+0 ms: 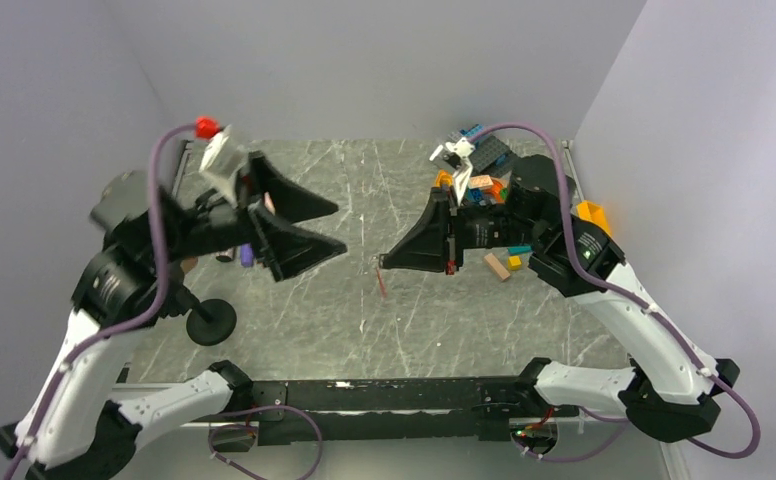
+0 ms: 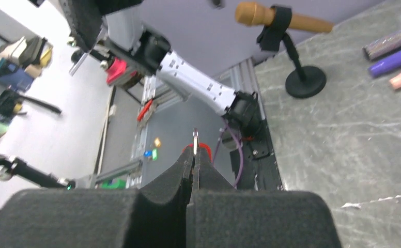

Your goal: Remove the keys from the keyring

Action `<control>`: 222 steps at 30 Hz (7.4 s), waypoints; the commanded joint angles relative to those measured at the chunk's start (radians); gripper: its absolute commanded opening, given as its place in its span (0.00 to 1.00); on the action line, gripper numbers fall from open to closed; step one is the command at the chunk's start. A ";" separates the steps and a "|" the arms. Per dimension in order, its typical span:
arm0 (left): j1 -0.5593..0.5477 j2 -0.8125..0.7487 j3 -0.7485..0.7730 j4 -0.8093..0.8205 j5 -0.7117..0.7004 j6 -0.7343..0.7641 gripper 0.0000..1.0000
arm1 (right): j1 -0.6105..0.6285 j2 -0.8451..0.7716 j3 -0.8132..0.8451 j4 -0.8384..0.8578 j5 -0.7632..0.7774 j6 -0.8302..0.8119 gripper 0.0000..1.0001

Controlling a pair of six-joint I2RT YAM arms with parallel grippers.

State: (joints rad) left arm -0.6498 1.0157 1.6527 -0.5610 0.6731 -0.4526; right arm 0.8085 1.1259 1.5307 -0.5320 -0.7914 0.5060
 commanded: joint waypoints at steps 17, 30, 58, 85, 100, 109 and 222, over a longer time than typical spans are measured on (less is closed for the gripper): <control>-0.086 -0.168 -0.446 0.875 -0.235 -0.366 0.86 | 0.002 -0.161 -0.156 0.526 0.263 0.194 0.00; -0.226 -0.070 -0.377 0.846 -0.270 -0.252 0.51 | 0.002 -0.176 -0.109 0.439 0.250 0.161 0.00; -0.276 -0.003 -0.343 0.787 -0.242 -0.198 0.11 | 0.001 -0.174 -0.101 0.410 0.246 0.129 0.00; -0.274 0.143 -0.072 0.278 0.130 0.002 0.00 | 0.002 -0.101 0.022 0.194 0.103 0.031 0.00; -0.274 0.237 0.048 0.052 0.300 0.090 0.00 | 0.003 -0.038 0.109 0.038 0.032 -0.008 0.00; -0.274 0.265 0.076 -0.014 0.316 0.117 0.00 | 0.007 -0.010 0.130 0.021 0.032 -0.014 0.00; -0.232 0.127 -0.074 0.126 -0.110 -0.044 0.00 | 0.026 -0.002 0.164 0.143 0.291 -0.111 0.00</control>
State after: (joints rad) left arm -0.8600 1.1465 1.6218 -0.4229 0.5800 -0.4393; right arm 0.8375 1.1542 1.6810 -0.6483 -0.5636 0.3851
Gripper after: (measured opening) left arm 0.009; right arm 0.010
